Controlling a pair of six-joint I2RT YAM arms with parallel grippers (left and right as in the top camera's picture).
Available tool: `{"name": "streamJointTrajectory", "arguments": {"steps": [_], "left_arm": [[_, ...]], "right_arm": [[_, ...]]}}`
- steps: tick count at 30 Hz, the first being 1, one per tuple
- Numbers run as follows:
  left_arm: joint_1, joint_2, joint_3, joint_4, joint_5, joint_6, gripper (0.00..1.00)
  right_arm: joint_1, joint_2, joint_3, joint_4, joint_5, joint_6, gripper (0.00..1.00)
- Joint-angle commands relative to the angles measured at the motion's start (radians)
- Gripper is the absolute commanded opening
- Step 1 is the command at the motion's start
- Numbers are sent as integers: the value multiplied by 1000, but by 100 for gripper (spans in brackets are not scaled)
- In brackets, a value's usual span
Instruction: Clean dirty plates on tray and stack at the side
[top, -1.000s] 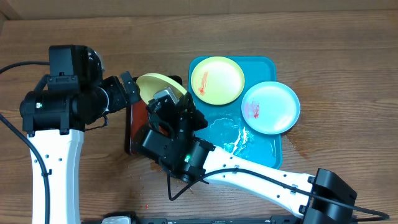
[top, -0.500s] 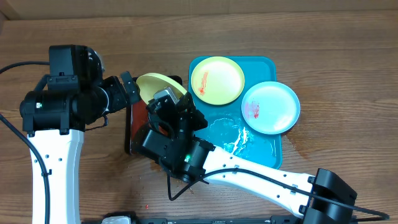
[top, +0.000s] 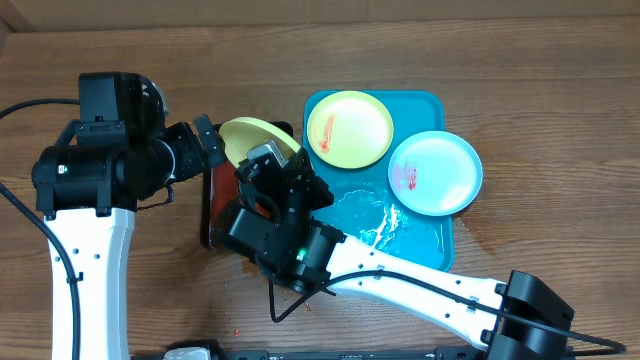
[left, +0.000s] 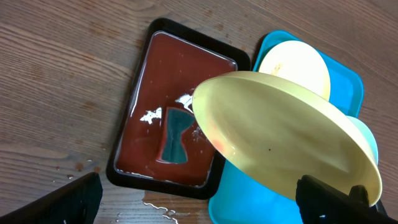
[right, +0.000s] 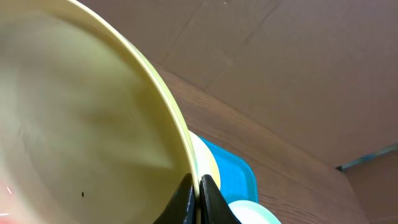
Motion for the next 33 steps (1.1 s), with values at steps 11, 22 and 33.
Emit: {"name": "streamJointTrajectory", "arguments": {"steps": [11,22,33], "left_arm": [[5,7,15,-2,-11,29,100],[5,7,15,-2,-11,29,100],[5,8,15,-2,-11,29,100]], "right_arm": [[-260,-74,33,-115,-679,367,4],[-879,-302,54,-276,-1214,364,4],[-1519,-187,-103,-427,-1214,363,4]]}}
